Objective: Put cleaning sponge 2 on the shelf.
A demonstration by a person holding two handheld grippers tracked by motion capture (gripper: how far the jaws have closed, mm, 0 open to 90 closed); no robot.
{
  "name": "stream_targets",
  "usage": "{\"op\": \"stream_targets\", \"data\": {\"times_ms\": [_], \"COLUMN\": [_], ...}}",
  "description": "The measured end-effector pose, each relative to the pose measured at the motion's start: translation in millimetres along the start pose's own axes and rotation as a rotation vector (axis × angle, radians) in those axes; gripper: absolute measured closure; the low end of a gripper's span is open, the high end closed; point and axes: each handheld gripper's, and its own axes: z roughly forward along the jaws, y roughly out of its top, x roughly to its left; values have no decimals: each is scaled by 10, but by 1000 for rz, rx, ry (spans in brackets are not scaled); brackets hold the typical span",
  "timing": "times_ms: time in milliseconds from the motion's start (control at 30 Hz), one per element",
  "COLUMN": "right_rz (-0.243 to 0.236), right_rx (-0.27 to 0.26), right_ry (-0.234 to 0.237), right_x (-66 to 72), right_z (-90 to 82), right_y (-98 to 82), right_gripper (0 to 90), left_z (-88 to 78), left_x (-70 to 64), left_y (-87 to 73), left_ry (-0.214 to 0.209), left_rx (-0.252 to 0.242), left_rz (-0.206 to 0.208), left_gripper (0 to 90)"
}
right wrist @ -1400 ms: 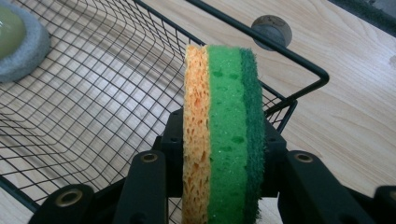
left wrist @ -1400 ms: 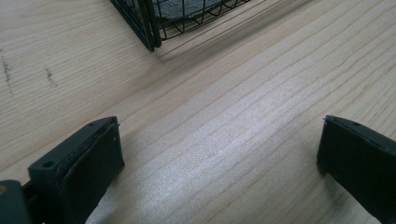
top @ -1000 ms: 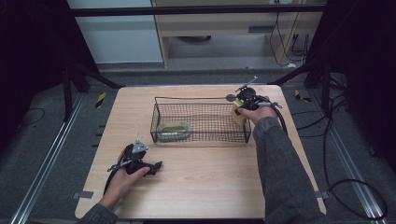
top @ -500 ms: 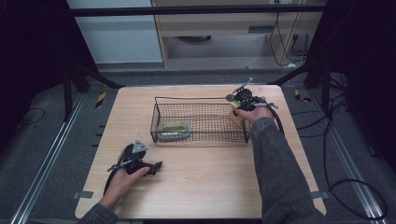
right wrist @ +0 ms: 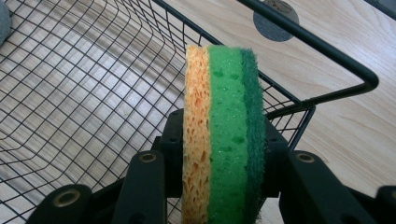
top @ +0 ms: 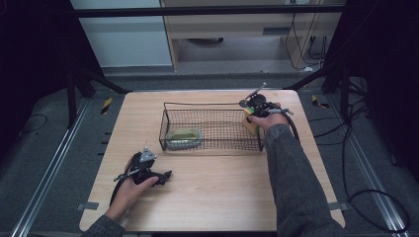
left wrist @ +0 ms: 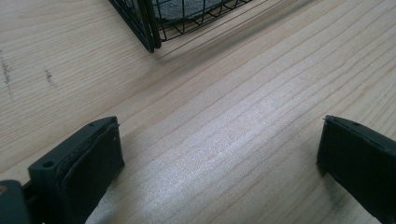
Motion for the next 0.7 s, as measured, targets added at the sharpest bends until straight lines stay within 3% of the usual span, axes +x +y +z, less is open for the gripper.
{"op": "stream_targets", "data": {"times_ms": [400,700], "right_rz": [-3,-13], "right_rx": [-3,-22], "right_ry": [-1,11], "right_x": [26,99], "right_z": [-26,-160], "right_y": [7,14], "right_gripper": [607,611], "left_z": [1,6], "left_x": [0,-3], "left_y": [1,6], "left_ry": [0,2], "left_rx": [0,-1], "left_rz": [0,-4], "left_gripper": [0,0]}}
